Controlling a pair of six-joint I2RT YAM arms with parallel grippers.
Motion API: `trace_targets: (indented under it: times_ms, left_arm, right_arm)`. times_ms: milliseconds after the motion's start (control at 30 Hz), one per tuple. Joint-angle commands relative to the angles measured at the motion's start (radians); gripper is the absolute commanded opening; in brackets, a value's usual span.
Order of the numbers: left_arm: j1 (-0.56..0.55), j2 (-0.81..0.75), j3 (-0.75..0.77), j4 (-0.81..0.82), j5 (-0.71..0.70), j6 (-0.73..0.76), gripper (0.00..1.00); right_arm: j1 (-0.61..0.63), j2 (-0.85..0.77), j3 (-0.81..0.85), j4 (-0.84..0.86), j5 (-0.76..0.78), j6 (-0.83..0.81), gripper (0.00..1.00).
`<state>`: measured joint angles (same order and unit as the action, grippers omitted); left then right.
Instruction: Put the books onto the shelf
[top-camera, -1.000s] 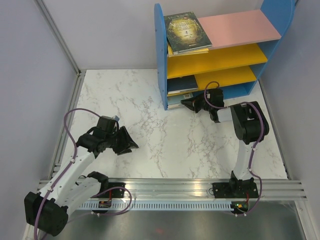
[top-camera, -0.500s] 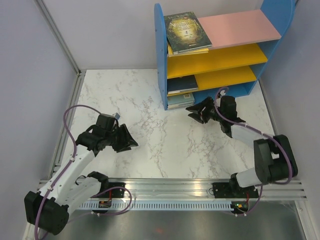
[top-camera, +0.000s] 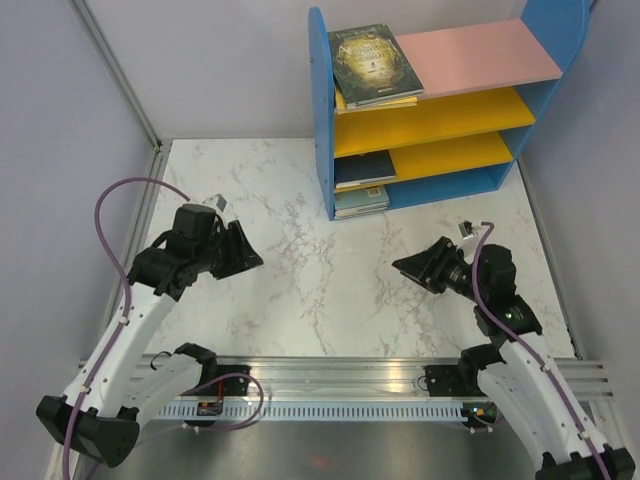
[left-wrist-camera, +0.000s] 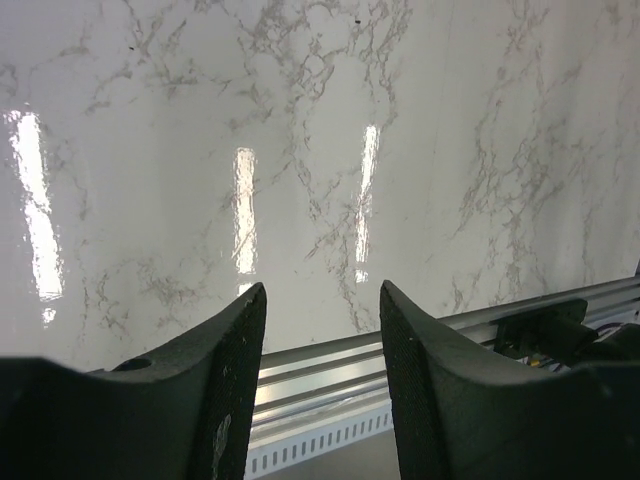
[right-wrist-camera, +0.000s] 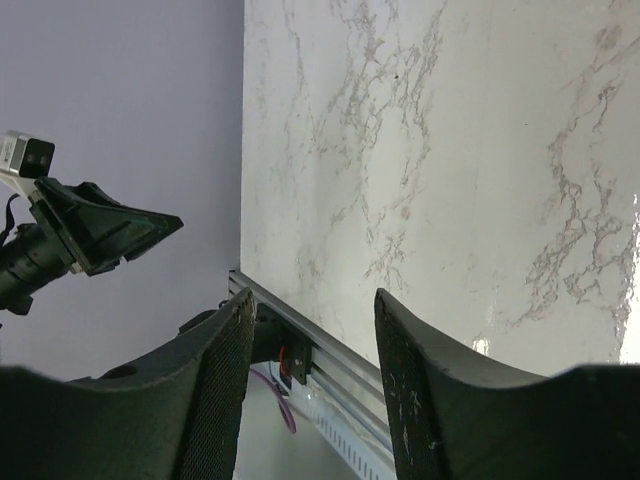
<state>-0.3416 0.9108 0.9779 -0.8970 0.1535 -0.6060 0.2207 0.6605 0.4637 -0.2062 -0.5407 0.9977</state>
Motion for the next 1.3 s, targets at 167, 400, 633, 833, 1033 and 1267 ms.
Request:
trace_targets:
  times_ms: [167, 400, 633, 833, 1033, 1267]
  left_arm:
    - [0.007, 0.014, 0.206, -0.079, -0.144, 0.040, 0.62]
    - [0.007, 0.042, 0.415, -0.109, -0.307, 0.103, 0.90]
    - [0.007, 0.011, 0.458, -0.008, -0.413, 0.212, 0.89]
    - [0.009, -0.160, 0.039, 0.416, -0.578, 0.471, 1.00]
    - [0.084, -0.092, -0.194, 0.604, -0.534, 0.525, 1.00]
    - [0.242, 0.011, -0.418, 0.999, -0.401, 0.540, 1.00]
  right_arm:
    - [0.002, -0.217, 0.179, -0.312, 0.100, -0.099, 0.59]
    - [0.002, -0.150, 0.414, -0.479, 0.096, -0.252, 0.61]
    - [0.002, -0.082, 0.602, -0.559, 0.103, -0.352, 0.68]
    - [0.031, -0.098, 0.624, -0.575, 0.113, -0.306, 0.94]
    - [0.031, -0.108, 0.627, -0.576, 0.198, -0.310, 0.98]
    - [0.031, -0.093, 0.621, -0.575, 0.304, -0.303, 0.98]
